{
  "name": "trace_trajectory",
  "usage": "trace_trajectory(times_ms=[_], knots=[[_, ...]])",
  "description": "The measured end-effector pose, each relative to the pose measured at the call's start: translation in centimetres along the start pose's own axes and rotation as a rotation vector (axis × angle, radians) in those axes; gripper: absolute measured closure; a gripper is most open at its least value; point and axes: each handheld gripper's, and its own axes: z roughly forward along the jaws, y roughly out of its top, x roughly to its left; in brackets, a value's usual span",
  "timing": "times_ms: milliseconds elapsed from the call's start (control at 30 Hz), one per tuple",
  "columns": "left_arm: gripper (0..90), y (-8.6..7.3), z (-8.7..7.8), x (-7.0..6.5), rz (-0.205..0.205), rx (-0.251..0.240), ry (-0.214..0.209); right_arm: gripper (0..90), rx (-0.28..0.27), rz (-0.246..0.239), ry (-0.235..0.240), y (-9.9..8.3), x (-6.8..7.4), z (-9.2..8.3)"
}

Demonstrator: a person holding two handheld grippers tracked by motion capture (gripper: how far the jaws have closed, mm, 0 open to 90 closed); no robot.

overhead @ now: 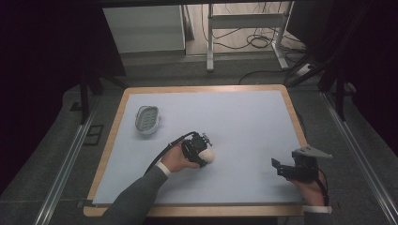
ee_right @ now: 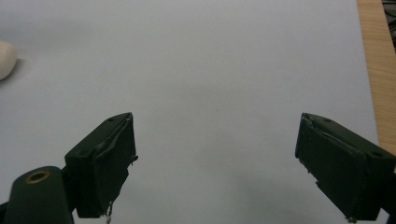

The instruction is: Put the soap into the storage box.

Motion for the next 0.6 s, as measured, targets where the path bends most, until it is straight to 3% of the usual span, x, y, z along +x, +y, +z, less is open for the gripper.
trace_trajectory(times_ms=[267,600], knots=[[49.7,-0.3,-1.4,0.9,-0.027,-0.039,0.009,12.0,-0.010,0.009,-0.018,0.0,-0.2,-0.2],[49.7,-0.8,-2.9,2.4,-0.064,-0.055,0.027,11.9,-0.008,0.012,-0.022,-0.1,-0.3,-0.1]])
